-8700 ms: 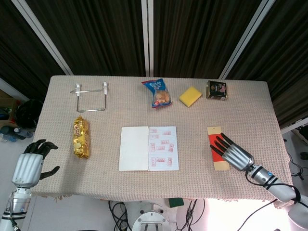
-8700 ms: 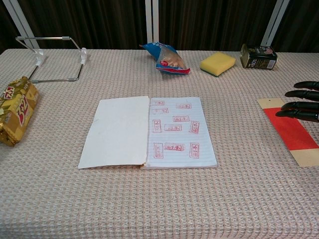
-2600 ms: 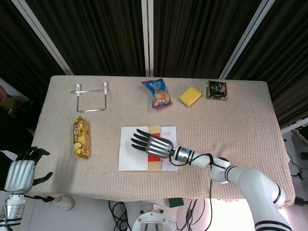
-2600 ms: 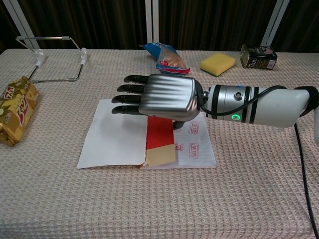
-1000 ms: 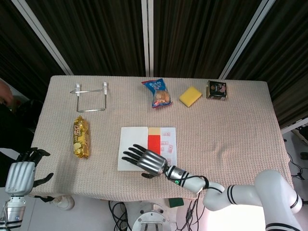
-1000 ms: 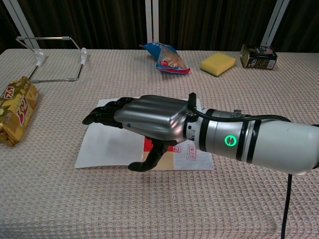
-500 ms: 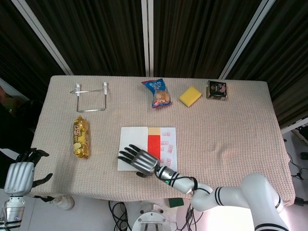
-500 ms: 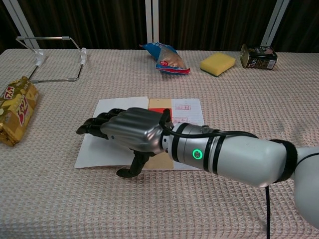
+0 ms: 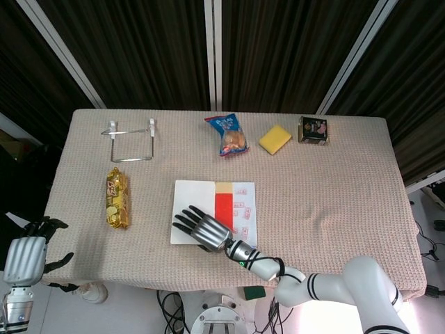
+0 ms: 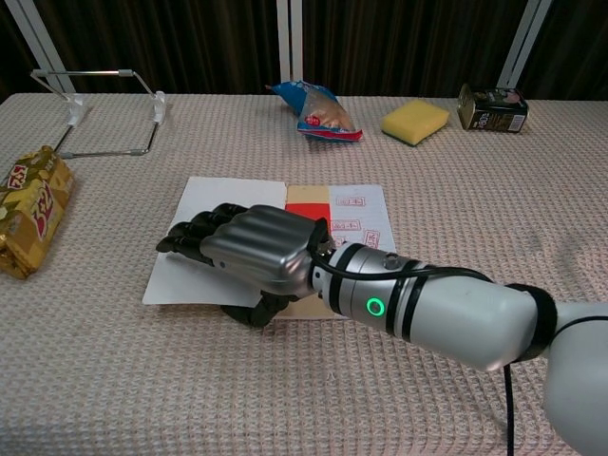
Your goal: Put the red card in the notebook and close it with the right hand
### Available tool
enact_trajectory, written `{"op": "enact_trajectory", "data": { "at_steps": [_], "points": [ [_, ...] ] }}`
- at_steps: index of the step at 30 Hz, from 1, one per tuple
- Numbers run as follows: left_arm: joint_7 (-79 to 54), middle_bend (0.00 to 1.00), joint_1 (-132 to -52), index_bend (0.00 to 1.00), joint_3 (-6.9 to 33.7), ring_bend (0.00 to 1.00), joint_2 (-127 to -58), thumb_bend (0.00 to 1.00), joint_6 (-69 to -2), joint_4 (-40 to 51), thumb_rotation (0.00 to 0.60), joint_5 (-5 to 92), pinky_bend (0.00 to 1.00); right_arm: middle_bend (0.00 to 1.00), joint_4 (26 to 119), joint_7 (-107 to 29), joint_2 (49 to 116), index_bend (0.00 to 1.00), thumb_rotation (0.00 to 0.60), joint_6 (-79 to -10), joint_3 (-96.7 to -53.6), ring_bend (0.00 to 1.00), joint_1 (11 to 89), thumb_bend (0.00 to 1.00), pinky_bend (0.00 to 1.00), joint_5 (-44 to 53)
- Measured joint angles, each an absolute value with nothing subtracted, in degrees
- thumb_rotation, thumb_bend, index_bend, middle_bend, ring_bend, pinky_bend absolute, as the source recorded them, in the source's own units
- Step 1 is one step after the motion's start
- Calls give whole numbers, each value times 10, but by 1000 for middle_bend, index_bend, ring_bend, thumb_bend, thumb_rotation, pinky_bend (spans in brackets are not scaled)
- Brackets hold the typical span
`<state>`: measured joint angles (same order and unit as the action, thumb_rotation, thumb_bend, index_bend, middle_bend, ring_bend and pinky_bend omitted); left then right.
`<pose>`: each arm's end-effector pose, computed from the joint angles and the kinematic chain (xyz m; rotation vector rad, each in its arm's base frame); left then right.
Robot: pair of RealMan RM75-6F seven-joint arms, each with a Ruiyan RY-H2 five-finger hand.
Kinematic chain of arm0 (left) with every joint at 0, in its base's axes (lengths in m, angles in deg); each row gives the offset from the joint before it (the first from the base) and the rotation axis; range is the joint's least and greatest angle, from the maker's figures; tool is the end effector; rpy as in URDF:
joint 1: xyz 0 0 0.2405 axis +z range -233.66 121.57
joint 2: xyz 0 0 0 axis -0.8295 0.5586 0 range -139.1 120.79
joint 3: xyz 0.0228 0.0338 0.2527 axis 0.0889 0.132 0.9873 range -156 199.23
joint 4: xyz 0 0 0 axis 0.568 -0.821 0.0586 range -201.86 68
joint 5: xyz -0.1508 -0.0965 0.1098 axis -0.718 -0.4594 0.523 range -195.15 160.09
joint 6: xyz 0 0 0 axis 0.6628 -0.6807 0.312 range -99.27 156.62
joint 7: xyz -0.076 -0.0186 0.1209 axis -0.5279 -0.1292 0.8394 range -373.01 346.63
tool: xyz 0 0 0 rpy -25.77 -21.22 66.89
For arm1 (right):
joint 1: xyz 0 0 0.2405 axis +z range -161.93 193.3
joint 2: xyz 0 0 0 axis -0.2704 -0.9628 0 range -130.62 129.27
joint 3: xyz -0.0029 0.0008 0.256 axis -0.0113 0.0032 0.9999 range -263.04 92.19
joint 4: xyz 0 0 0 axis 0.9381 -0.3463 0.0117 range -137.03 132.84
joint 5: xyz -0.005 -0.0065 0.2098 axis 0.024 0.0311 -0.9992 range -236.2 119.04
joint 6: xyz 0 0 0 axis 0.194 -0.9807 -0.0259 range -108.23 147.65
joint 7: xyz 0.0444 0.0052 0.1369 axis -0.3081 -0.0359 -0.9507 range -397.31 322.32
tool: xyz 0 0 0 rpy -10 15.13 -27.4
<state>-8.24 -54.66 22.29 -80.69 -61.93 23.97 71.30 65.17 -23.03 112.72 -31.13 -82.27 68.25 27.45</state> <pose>-0.3123 0.1340 0.1221 -1.3403 -0.9386 -0.8830 -0.0467 -0.2689 -0.1561 2.4045 -0.6131 1.1121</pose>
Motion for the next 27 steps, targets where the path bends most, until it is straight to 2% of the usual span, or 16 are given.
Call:
{"op": "enact_trajectory", "data": {
  "at_steps": [15,27],
  "points": [
    [-80,309,-543,365,224,207,-804,36,-629,244,600,723,234,0,685,-219,1093,0,600,-399,-838,0,636,491,0,318],
    [-74,309,-542,365,224,207,-799,36,-629,251,600,725,234,0,705,-207,1087,0,600,-436,-836,0,619,492,0,346]
  ]
}}
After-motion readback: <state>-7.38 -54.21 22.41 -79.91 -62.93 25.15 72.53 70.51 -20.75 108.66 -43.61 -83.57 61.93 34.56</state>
